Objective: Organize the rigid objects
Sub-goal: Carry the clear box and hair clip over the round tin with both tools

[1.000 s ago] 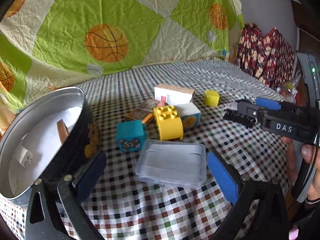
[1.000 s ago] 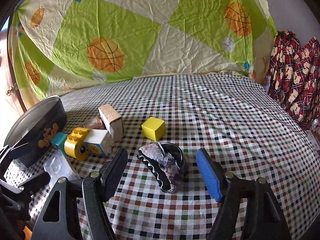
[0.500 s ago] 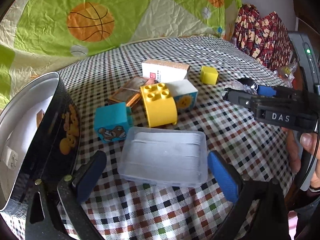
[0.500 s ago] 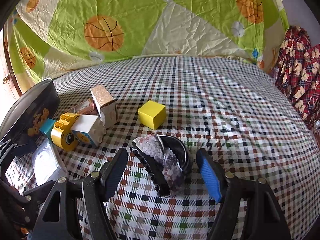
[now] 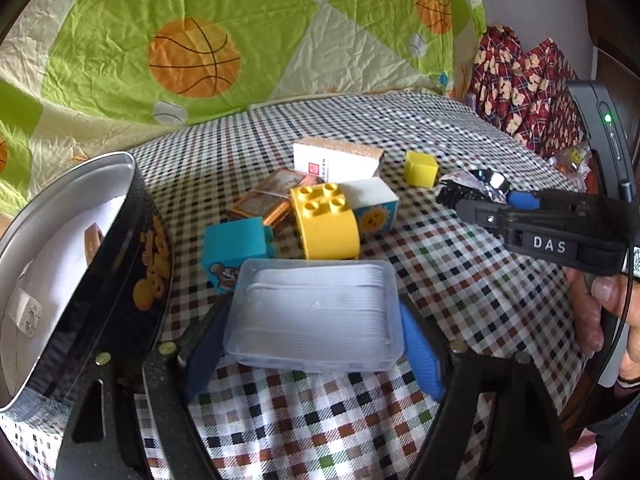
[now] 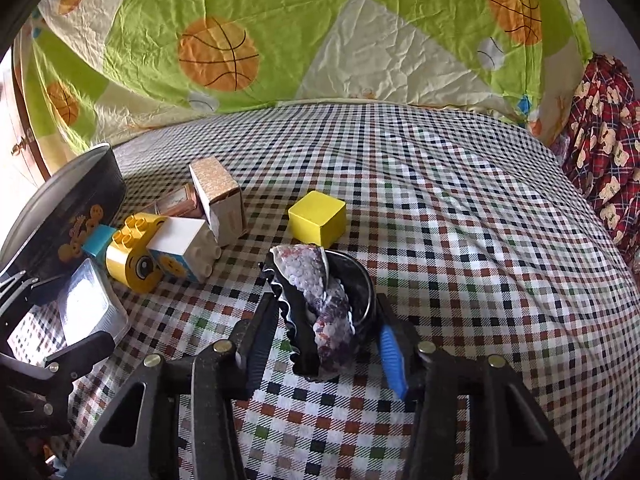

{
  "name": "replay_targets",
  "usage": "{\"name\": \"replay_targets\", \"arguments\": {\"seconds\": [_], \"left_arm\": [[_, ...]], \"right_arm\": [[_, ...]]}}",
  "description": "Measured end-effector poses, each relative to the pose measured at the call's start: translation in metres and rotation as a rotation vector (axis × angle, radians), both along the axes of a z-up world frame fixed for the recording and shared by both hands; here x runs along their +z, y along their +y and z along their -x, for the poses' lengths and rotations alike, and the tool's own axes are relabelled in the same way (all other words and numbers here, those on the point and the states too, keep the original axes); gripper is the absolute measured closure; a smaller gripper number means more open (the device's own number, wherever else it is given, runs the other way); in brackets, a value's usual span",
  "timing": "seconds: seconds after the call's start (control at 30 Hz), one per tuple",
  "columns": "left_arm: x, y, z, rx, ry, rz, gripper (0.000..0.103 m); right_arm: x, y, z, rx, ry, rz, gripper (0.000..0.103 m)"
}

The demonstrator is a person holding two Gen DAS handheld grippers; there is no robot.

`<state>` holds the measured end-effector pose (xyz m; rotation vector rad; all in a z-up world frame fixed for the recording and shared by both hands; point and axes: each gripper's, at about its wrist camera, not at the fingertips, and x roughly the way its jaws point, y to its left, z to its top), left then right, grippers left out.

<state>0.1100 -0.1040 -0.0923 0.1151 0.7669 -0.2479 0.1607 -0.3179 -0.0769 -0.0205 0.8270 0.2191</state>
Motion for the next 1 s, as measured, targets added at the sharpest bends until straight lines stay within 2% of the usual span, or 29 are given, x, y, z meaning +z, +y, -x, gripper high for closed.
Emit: {"name": "replay_targets", "arguments": {"seconds": [0.33, 0.63, 1.0], "left_arm": [[0.011, 0.010, 0.009, 0.077, -0.126, 0.015, 0.023], [0.018, 0.019, 0.019, 0.130, -0.217, 0.029, 0.023], [0.028, 0.034, 0.037, 0.213, -0.346, 0.088, 0.023]], "right_arm": [[0.011, -0.012, 0.011, -0.049, -0.086, -0.051, 0.053], [0.020, -0.011, 0.025, -0.043, -0.177, -0.076, 0.053], [0.031, -0.015, 0.042, -0.038, -0.288, -0.106, 0.053]]}}
